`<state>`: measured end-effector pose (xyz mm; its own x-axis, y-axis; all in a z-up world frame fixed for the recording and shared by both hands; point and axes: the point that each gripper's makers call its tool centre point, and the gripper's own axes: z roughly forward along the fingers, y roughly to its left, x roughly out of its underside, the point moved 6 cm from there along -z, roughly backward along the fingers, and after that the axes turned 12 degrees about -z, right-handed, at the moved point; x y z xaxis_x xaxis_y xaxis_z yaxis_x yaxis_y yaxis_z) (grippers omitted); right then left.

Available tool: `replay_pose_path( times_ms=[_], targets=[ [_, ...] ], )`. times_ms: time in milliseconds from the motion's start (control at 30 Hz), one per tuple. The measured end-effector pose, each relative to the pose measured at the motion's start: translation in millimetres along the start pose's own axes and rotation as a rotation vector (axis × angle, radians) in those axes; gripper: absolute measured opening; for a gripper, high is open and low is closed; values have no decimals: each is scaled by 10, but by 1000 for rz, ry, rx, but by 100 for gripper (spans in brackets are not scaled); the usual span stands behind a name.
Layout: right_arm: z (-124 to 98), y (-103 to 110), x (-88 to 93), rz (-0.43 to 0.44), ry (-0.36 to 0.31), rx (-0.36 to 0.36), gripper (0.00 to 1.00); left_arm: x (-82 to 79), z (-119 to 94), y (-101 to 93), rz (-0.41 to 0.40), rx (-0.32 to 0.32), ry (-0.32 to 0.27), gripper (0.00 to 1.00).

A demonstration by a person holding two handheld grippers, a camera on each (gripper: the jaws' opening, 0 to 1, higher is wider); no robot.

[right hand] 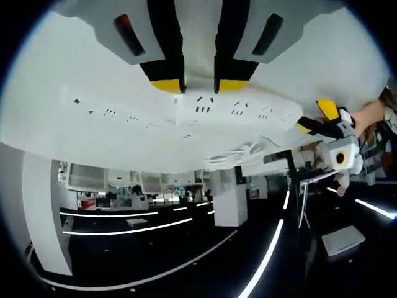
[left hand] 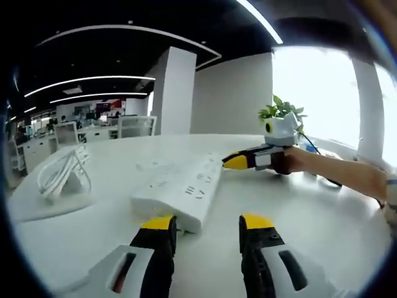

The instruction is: Straighten the power strip on the desk, plug the charger into it

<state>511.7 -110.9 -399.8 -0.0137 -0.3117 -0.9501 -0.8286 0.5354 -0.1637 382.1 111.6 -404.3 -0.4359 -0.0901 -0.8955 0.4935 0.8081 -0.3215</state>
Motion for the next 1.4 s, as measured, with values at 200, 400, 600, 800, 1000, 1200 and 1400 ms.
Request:
replay_pose_path(
  times_ms=[200, 400, 600, 800, 1000, 1200, 1400],
  targets=[
    [-11, 20, -12, -8, 15, -1, 19, 9, -22, 4, -16, -1, -4, 39],
    [-56, 49, -8, 7, 12, -12, 19, 8, -38, 10, -6, -2, 3, 39],
    [-91, 98, -2, 8, 13, -9, 19, 44, -57, -29, -6, -1, 7, 40],
    [-118, 148, 5, 21, 6, -10, 19, 43, -70, -21, 0, 2, 14, 41],
    [-138, 156, 2, 13, 12, -16, 19, 6, -77, 37, -6, 4, 19, 41],
    [-156, 189, 8, 13, 12, -18, 19, -35, -83, 95, 7, 5, 29, 42],
    [-186, 238, 9, 7, 14, -17, 19, -94, -88, 185, -7, 14, 31, 42]
  ],
)
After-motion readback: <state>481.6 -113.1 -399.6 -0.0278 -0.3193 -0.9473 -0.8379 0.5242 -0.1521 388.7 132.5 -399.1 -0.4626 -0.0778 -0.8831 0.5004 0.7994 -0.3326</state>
